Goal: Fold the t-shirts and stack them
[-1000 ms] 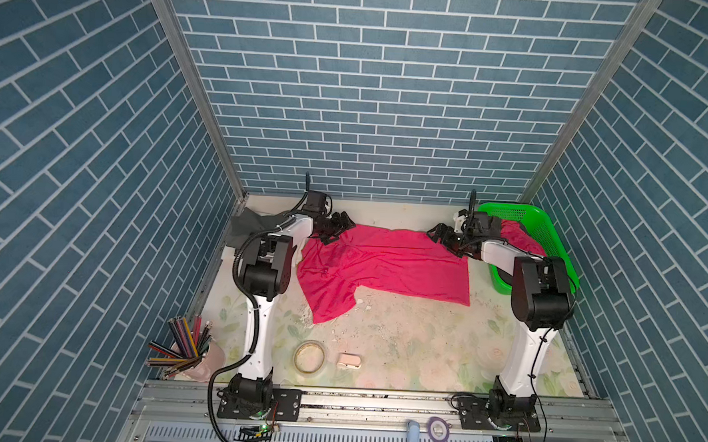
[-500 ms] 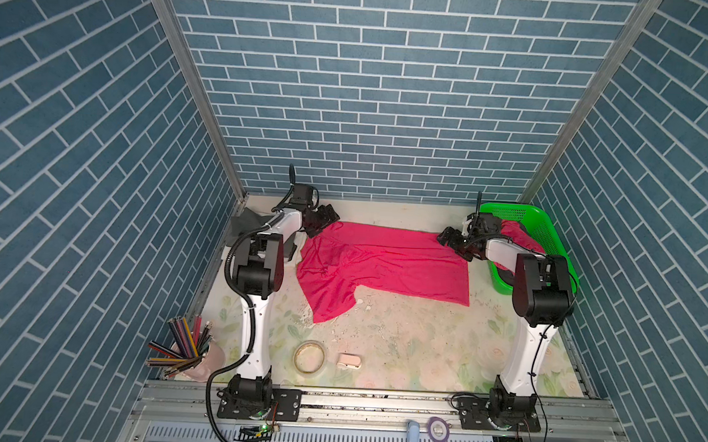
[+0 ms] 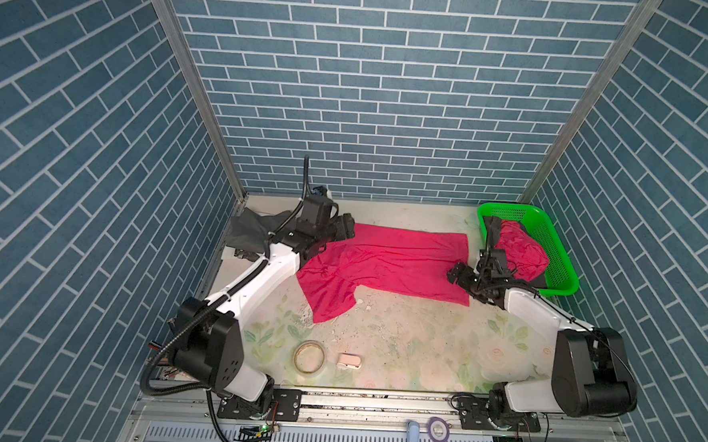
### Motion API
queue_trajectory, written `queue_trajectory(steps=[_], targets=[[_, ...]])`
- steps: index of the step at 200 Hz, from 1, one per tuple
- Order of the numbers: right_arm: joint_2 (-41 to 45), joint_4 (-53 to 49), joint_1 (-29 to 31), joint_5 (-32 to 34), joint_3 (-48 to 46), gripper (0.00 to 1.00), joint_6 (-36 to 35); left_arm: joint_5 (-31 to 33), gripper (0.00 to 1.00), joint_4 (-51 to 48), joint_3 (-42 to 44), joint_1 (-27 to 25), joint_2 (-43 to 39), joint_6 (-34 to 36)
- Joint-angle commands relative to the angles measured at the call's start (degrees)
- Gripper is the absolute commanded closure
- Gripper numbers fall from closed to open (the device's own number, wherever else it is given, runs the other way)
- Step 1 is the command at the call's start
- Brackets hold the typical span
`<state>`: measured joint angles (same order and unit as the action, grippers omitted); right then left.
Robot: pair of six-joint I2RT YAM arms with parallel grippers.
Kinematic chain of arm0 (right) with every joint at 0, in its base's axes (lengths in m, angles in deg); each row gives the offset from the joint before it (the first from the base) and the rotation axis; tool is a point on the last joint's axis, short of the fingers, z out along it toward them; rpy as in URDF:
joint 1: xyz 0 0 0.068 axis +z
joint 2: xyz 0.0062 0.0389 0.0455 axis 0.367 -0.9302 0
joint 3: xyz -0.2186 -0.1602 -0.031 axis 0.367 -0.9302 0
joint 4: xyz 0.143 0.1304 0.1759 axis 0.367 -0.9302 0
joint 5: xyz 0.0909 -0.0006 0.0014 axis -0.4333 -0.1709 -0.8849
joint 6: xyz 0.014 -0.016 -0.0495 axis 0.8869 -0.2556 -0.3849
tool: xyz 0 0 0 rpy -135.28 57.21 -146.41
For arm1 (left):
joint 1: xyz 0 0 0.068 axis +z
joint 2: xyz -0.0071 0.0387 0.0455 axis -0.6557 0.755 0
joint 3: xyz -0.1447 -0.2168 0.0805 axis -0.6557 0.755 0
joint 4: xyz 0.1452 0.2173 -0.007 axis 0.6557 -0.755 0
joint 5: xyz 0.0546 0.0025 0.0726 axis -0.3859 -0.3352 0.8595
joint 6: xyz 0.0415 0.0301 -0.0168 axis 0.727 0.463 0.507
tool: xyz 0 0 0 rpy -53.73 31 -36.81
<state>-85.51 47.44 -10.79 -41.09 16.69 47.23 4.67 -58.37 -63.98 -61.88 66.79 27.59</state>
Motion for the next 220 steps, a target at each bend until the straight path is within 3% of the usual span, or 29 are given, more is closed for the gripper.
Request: queue_trajectory(steps=[1,41,80,110,134,161,174,200,220], targets=[[5.4,-2.3,-0.2,2.0,-5.7,0.09,8.1,-4.9,0.13,3.8,8.4,2.5,-3.1,-3.1],[9.4,3.7,0.2,-1.8,-14.9,0.17,18.4,-11.3,0.13,1.7,14.9,2.7,-6.5,-4.7],[7.2,8.2,0.2,1.4,-15.9,0.26,24.3,-13.3,0.13,0.8,20.3,4.9,-8.1,-8.3],[1.6,15.6,0.0,-0.4,-15.7,0.43,26.0,-16.6,0.13,-1.2,22.3,7.0,-8.0,-11.5],[1.1,19.9,0.0,-0.6,-16.5,0.76,27.1,-17.7,0.13,-5.3,23.3,8.7,-7.0,-14.9],[3.5,20.4,0.0,1.1,-16.6,0.92,26.3,-23.0,0.13,-4.9,27.4,9.2,-8.1,-19.4],[4.1,20.1,0.0,1.4,-16.1,0.95,25.3,-23.5,0.13,-4.1,29.5,8.8,-10.1,-21.6],[4.3,20.5,-0.1,0.6,-15.2,0.97,23.7,-18.2,0.13,-11.7,30.5,9.0,-13.1,-21.9],[4.6,20.9,-0.1,0.6,-14.9,0.97,22.5,-19.6,0.13,-11.1,32.0,9.2,-14.4,-23.1]])
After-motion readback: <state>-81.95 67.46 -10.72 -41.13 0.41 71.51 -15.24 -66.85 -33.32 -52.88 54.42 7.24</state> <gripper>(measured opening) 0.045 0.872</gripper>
